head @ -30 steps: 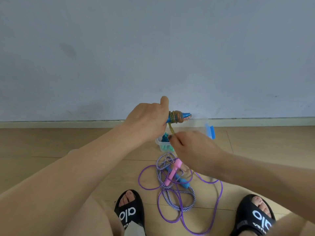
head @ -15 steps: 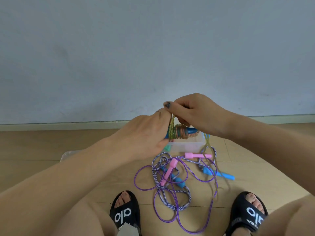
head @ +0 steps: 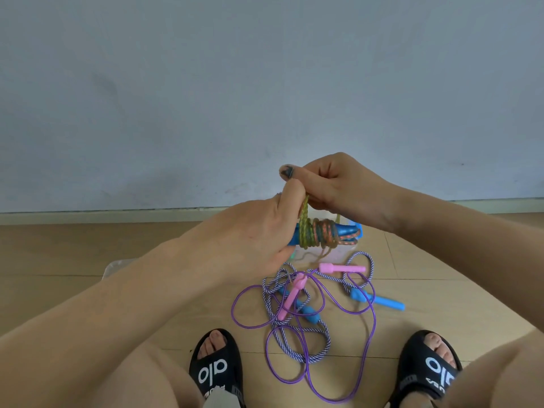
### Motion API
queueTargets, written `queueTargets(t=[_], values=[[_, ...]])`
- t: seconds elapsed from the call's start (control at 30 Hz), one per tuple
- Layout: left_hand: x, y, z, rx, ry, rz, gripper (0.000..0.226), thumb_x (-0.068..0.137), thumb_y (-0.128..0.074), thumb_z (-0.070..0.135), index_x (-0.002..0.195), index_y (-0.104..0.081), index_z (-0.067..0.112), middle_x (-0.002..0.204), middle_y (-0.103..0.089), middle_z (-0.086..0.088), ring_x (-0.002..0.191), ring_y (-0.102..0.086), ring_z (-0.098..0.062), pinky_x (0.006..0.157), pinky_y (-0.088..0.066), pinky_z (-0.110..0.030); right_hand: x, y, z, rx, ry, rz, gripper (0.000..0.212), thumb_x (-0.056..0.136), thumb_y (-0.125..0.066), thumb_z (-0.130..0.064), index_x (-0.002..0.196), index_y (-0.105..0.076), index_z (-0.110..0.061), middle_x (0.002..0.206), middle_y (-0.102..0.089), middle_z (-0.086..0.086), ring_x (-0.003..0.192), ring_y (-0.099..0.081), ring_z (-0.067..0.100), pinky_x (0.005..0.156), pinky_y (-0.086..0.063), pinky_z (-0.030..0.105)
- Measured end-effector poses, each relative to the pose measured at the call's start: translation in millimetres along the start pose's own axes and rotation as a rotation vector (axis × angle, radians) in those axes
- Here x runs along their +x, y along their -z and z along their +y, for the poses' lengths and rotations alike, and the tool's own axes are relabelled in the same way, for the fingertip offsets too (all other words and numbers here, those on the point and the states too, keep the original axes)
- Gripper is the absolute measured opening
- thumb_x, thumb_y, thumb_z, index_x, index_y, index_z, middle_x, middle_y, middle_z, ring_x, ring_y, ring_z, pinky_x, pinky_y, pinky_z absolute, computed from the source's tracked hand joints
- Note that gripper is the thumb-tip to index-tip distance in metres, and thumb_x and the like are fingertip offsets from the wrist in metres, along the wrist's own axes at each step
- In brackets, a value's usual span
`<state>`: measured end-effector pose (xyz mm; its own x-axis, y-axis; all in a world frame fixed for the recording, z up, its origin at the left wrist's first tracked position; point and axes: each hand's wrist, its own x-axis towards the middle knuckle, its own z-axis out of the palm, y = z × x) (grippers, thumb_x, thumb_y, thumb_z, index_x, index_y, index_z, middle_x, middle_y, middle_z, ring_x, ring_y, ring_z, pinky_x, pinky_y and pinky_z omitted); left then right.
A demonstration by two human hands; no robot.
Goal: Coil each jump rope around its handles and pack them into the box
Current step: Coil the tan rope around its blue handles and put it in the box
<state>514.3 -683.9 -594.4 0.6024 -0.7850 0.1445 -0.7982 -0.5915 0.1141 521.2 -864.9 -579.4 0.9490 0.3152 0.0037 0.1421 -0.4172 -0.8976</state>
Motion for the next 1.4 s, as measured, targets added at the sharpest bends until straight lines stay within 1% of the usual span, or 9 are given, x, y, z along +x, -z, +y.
queueTargets(t=[0.17,0.27,0.43,0.53,0.6,0.8,1.03,1.3,1.4], values=[[-1,2,1,-0.058,-0.017,0.062,0.044,0.086,-0.065,0.017,0.103,-0.024,0.019,0.061,-0.036,0.004,0.04,-0.039,-0.019,0.039,-0.033,-0.037,4,-1,11,0.075,-0.086,-0.007,0.055,0.098,-0.054,-0.044,0.056,-0.035,-0.014,0.054,-0.028,0.002,0.055,-0.022,0.021,0.051,-0.022,0.029],[-3,1,2,-0.027,-0.034,0.07,0.043,0.08,-0.065,0.01,0.099,-0.027,0.015,0.057,-0.029,0.009,0.035,-0.034,-0.015,0.035,-0.025,-0.03,5,-13,30,0.049,-0.17,-0.078,0.051,0.092,-0.061,-0.032,0.071,-0.049,0.013,0.066,-0.048,0.011,0.066,-0.041,0.022,0.062,-0.037,0.036],[-4,-7,3,-0.058,-0.03,-0.008,0.049,0.079,-0.062,0.007,0.102,-0.023,0.025,0.077,-0.044,0.005,0.047,-0.045,-0.024,0.043,-0.039,-0.038,2,-28,46,0.02,-0.246,-0.159,0.063,0.079,-0.056,-0.043,0.087,-0.054,0.019,0.077,-0.052,0.014,0.071,-0.049,0.017,0.068,-0.042,0.031],[-1,-6,1,-0.168,0.054,-0.028,0.039,0.083,-0.059,0.013,0.109,-0.031,0.023,0.095,-0.051,0.004,0.065,-0.054,-0.027,0.058,-0.045,-0.045,4,-26,58,0.101,-0.401,-0.115,0.037,0.1,-0.042,-0.008,0.064,-0.048,-0.001,0.053,-0.045,0.005,0.036,-0.041,0.007,0.041,-0.033,0.019],[3,-7,-1,-0.189,0.058,0.001,0.033,0.084,-0.059,0.015,0.108,-0.038,0.02,0.096,-0.049,0.004,0.073,-0.055,-0.029,0.063,-0.046,-0.044,1,-26,60,0.214,-0.427,-0.123,0.037,0.093,-0.036,0.009,0.061,-0.04,-0.009,0.043,-0.036,-0.001,0.032,-0.03,0.009,0.039,-0.024,0.018],[17,-9,-23,-0.167,0.282,0.018,0.025,0.092,-0.055,0.018,0.099,-0.032,0.022,0.078,-0.05,0.001,0.068,-0.05,-0.023,0.057,-0.036,-0.036,-5,-44,57,0.233,-0.513,0.023,0.057,0.099,-0.041,-0.052,0.054,-0.027,-0.021,0.049,-0.023,0.0,0.044,-0.015,0.016,0.043,-0.014,0.02],[27,-24,-43,0.062,0.476,-0.182,0.022,0.094,-0.047,0.017,0.107,-0.03,0.012,0.075,-0.052,-0.008,0.06,-0.051,-0.025,0.054,-0.042,-0.04,-35,-58,34,-0.345,-0.22,0.073,0.045,0.103,-0.034,-0.036,0.064,-0.034,-0.014,0.059,-0.04,0.005,0.057,-0.031,0.02,0.049,-0.026,0.028],[27,-29,-29,0.245,0.21,-0.255,0.026,0.091,-0.044,0.01,0.1,-0.021,0.019,0.066,-0.039,0.0,0.051,-0.042,-0.019,0.049,-0.036,-0.035,-12,-16,17,-0.552,0.003,0.266,0.051,0.094,-0.051,-0.045,0.056,-0.046,-0.012,0.044,-0.04,0.0,0.048,-0.034,0.016,0.05,-0.026,0.031],[27,-23,-25,0.293,0.149,-0.213,0.034,0.094,-0.042,0.015,0.124,-0.027,0.014,0.07,-0.037,0.004,0.051,-0.04,-0.015,0.048,-0.034,-0.031,-2,-1,16,-0.444,-0.004,0.255,0.056,0.095,-0.054,-0.048,0.051,-0.037,-0.017,0.04,-0.038,-0.007,0.045,-0.033,0.012,0.05,-0.025,0.027]])
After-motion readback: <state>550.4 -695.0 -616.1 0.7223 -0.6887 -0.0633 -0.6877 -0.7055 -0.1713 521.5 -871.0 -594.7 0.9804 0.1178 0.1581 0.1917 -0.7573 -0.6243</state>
